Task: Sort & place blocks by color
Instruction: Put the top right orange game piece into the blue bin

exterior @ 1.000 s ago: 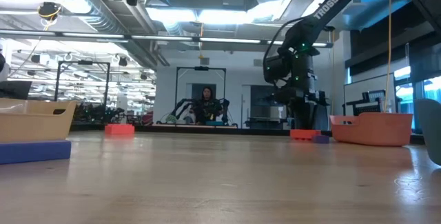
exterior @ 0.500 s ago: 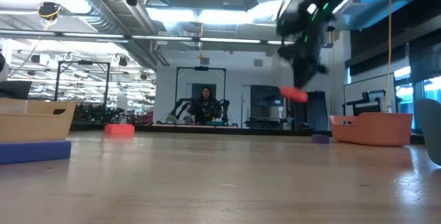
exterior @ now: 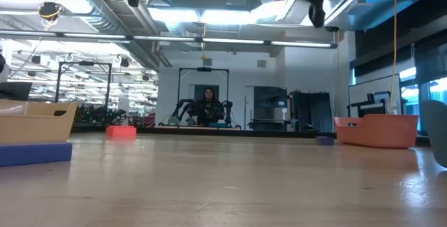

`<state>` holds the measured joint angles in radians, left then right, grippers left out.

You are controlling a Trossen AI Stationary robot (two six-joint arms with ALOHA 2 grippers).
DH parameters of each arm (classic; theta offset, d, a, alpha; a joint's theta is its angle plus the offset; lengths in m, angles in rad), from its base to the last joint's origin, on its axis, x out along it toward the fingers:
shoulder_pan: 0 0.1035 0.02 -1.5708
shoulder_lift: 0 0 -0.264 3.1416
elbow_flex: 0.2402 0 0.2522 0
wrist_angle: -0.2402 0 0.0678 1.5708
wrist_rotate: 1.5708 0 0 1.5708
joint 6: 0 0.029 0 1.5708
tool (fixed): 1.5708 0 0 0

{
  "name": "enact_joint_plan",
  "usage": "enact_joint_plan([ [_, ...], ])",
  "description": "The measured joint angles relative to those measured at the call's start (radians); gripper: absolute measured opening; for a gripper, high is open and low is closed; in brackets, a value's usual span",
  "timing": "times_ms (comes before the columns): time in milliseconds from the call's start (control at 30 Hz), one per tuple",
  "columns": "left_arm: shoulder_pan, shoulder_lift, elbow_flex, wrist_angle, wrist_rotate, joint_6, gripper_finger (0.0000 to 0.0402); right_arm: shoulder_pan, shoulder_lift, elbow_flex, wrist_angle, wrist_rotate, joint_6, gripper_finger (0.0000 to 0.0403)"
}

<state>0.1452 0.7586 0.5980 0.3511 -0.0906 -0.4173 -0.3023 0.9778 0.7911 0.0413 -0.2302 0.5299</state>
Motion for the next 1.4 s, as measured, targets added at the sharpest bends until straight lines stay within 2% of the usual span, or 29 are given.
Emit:
enact_joint_plan([
  [100,0.0,0.0,0.0,0.0,0.005,-0.023,0.0194,0.11,-0.018,-0.065,0.158,0.087,-0.01,0.0],
  [233,0.0,0.0,0.0,0.0,0.005,-0.024,0.0194,0.189,-0.017,-0.073,0.177,0.205,-0.036,0.0],
  [567,0.0,0.0,0.0,0.0,-0.001,-0.025,0.0194,0.199,-0.021,-0.065,0.156,0.198,-0.017,0.0],
  [633,0.0,0.0,0.0,0.0,-0.009,-0.024,0.0194,0.203,-0.016,-0.026,0.065,0.179,-0.009,0.0],
  [700,0.0,0.0,0.0,0.0,-0.024,-0.023,0.0194,0.229,-0.007,0.038,-0.108,0.169,-0.005,0.0],
  [867,0.0,0.0,0.0,0.0,-0.028,-0.019,0.0194,0.378,0.057,0.201,-0.503,0.156,0.034,0.0],
  [967,0.0,0.0,0.0,0.0,-0.029,-0.019,0.0194,0.502,0.093,0.236,-0.634,0.148,0.133,0.0],
  [1100,0.0,0.0,0.0,0.0,-0.029,-0.019,0.0194,0.676,0.136,0.214,-0.734,0.151,0.34,0.0],
  [1267,0.0,0.0,0.0,0.001,-0.028,-0.018,0.0194,0.852,0.2,0.117,-0.759,0.155,0.635,0.0],
  [1400,0.0,0.0,0.0,0.001,-0.028,-0.019,0.0194,0.947,0.261,0.025,-0.759,0.157,0.854,0.0],
])
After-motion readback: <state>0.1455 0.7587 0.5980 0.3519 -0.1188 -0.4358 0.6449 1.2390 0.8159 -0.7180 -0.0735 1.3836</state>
